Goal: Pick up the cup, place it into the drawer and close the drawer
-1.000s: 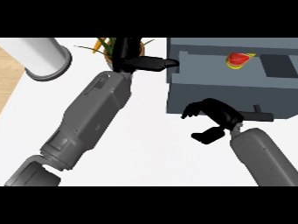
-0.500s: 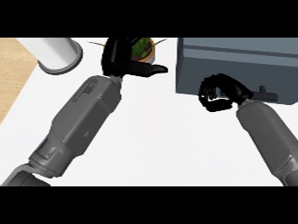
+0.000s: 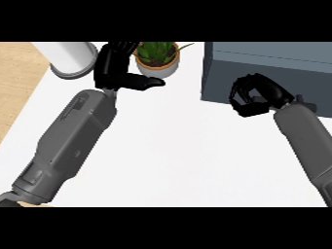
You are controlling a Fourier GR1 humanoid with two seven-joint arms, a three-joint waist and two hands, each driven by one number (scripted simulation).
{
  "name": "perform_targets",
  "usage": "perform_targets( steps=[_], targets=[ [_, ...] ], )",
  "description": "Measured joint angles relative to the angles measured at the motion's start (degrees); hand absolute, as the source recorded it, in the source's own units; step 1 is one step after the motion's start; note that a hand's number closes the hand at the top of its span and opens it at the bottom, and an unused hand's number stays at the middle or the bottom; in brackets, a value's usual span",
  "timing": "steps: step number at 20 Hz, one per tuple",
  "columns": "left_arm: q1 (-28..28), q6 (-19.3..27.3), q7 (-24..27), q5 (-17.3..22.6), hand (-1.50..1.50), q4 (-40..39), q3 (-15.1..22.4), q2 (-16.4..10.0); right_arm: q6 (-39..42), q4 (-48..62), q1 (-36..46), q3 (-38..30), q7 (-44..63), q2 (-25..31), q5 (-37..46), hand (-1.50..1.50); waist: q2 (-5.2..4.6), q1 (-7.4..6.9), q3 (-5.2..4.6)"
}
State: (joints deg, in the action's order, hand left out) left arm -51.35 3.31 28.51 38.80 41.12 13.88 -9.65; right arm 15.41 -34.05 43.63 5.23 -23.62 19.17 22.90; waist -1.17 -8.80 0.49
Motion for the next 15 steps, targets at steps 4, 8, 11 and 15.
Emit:
perform_targets(
  steps=[4,8,11,15],
  targets=[
    [1.1,-1.1,-0.5,0.0,-1.50,0.7,0.2,-1.1,3.5,-0.6,-0.4,-0.9,-0.1,0.9,-2.0,1.50,-0.17,-0.58,0.05],
    [2.0,-2.2,-0.8,0.2,-1.50,1.4,0.3,-1.6,7.2,-1.7,-0.9,-1.5,-0.1,2.0,-3.7,1.50,-0.45,-1.18,0.20],
    [2.7,-2.9,-1.0,0.3,-1.50,2.0,0.5,-1.8,9.3,-2.6,-1.5,-2.0,0.5,2.7,-5.0,1.50,-0.56,-1.72,0.31],
    [3.7,-3.6,-0.9,0.4,-1.50,2.7,0.7,-1.7,11.3,-3.8,-2.1,-2.6,1.2,3.2,-6.6,1.50,-0.77,-2.15,0.44]
  ],
)
